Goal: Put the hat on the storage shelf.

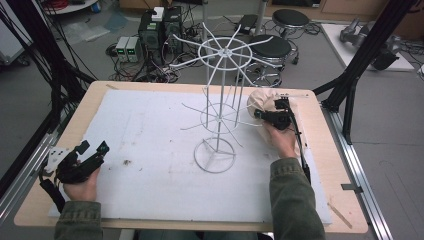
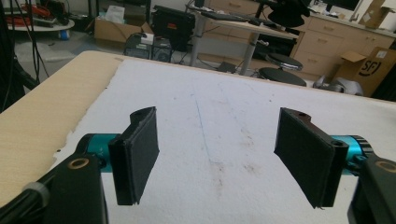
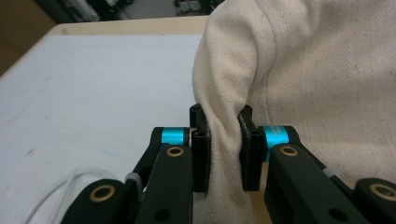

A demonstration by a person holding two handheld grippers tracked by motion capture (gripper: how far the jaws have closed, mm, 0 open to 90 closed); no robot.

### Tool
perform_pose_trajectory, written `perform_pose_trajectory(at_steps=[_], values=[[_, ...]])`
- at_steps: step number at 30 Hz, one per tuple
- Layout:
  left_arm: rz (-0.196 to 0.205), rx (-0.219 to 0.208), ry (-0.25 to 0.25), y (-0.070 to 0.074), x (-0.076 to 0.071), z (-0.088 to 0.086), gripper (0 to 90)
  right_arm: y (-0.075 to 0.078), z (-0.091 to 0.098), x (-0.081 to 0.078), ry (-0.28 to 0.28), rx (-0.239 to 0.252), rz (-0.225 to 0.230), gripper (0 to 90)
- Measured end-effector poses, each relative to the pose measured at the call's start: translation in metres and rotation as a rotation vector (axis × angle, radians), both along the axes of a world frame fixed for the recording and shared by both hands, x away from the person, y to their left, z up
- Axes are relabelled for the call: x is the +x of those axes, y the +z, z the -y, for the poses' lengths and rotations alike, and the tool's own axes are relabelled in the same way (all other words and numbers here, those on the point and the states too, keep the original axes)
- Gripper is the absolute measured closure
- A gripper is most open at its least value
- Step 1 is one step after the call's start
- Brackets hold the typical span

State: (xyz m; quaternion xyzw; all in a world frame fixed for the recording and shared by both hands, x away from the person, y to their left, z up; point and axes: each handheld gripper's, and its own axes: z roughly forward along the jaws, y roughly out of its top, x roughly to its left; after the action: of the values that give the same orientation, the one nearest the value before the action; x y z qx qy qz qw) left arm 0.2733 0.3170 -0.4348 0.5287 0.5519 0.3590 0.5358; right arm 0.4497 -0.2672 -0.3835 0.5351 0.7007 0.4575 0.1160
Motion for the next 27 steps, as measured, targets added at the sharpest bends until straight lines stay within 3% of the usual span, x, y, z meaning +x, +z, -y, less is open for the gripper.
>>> perform_pose_trajectory(at_steps=[2,9,16,23,27], values=[[0.001,0.0,0.001,0.0,0.0,0.0,30.2,0.005,0.003,-0.004,0.042,0.01,0.018,78.5],[-0.002,0.0,-0.002,0.0,-0.001,0.001,30.2,0.017,0.013,-0.013,0.083,0.086,0.063,78.5],[-0.004,0.009,-0.005,0.0,0.0,0.002,30.2,0.03,0.024,-0.021,0.16,0.174,0.152,78.5],[-0.004,0.016,-0.009,0.0,0.0,0.003,30.2,0.041,0.033,-0.028,0.192,0.182,0.192,78.5],[-0.004,0.016,-0.011,0.0,0.0,0.004,30.2,0.048,0.038,-0.034,0.212,0.223,0.237,78.5]])
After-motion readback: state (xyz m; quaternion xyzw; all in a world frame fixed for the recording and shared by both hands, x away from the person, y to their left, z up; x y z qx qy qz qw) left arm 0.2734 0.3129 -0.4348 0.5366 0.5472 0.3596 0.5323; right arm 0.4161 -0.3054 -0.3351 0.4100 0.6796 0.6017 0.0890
